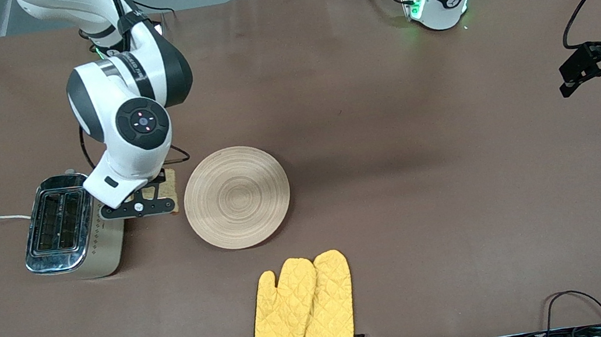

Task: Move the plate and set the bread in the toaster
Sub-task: 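Lift the bread and carry it over the toaster with the right gripper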

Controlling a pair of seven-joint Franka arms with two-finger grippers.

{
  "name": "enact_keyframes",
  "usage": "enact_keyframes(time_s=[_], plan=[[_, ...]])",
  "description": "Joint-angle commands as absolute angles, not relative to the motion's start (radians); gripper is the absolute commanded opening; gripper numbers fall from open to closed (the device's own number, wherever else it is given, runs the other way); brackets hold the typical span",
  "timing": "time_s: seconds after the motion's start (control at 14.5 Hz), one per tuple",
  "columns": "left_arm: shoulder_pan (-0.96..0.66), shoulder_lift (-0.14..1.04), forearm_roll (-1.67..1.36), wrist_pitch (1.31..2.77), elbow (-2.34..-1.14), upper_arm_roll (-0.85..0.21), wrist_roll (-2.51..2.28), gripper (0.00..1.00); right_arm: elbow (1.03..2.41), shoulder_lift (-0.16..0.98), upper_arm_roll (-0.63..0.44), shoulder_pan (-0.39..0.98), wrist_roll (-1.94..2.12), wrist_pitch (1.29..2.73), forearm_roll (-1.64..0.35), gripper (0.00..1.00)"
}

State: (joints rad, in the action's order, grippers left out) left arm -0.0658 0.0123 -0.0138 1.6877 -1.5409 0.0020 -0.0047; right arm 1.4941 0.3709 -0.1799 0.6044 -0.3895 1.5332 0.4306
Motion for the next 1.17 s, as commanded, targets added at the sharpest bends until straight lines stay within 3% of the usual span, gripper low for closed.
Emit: enact_keyframes(time_s=[0.0,0.76,1.1], plan=[[-0.074,0.012,0.011,1.690,-1.534,0.002,-0.011,1.00,1.491,0.365,-0.181,0.604,-0.381,1.482,0.534,0.00],[-0.074,0.012,0.011,1.690,-1.534,0.002,-0.014,1.00,1.522,0.376,-0.189,0.516,-0.385,1.356,0.866,0.00],[-0.077,0.012,0.011,1.690,-1.534,0.002,-0.017,1.00,1.522,0.419,-0.189,0.489,-0.393,1.362,0.874,0.00]])
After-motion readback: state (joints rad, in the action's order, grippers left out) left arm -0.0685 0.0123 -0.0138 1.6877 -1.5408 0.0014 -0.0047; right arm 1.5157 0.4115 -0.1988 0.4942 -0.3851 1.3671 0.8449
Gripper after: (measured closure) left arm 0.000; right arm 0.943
